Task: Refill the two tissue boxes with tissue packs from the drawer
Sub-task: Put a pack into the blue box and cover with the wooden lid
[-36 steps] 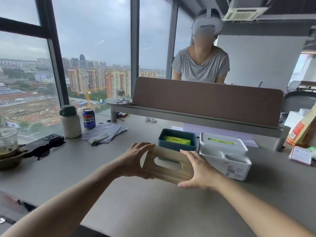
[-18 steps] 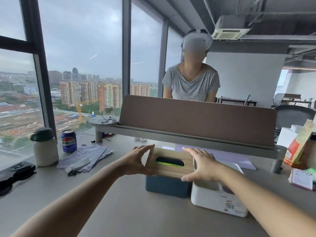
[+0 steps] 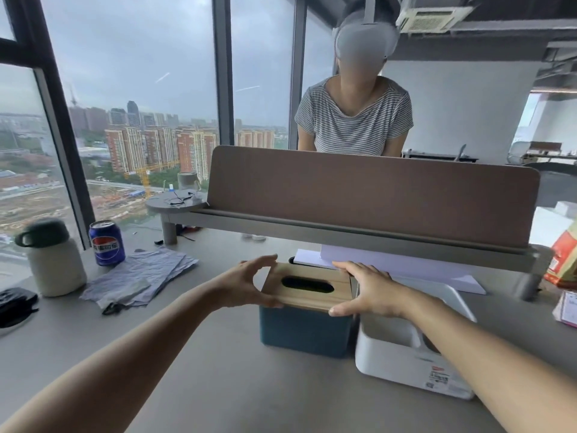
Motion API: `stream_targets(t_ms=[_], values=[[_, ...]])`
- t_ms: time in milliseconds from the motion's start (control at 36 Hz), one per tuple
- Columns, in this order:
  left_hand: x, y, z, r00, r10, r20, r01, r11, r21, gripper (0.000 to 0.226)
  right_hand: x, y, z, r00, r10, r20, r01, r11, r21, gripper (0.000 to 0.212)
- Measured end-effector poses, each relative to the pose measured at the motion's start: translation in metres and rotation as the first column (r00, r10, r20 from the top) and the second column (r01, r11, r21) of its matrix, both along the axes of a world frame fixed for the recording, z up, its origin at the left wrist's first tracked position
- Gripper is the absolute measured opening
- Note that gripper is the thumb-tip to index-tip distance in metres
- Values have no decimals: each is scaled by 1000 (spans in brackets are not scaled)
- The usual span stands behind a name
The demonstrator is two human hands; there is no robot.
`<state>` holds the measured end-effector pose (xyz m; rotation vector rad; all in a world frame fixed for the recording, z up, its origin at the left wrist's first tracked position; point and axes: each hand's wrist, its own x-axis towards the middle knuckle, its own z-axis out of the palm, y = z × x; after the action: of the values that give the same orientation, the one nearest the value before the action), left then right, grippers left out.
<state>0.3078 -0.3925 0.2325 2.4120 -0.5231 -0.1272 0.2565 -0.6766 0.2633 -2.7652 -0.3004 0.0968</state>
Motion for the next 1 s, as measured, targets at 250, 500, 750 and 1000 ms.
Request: stream_targets(t_ms=[250,500,750,1000], values=[[-1,1,3,999,-22,-41,21,1000,-8,117,0,-4,-2,1000,14,1,-14,1000,-4,108],[2,-3,7,986,-51,-156,45,998,-44,136,-2,-5,1,1000,1,29,0,999,-51,106],[-1,-5,10,986,-67,-152,72,997,29,138,-2,-10,2,1000,7,-18,-8,998,-60,110],[1,-10,9,991,-84,-108,94,992,90,120,-2,-12,7,995,39,-97,-45,997,-64,115]])
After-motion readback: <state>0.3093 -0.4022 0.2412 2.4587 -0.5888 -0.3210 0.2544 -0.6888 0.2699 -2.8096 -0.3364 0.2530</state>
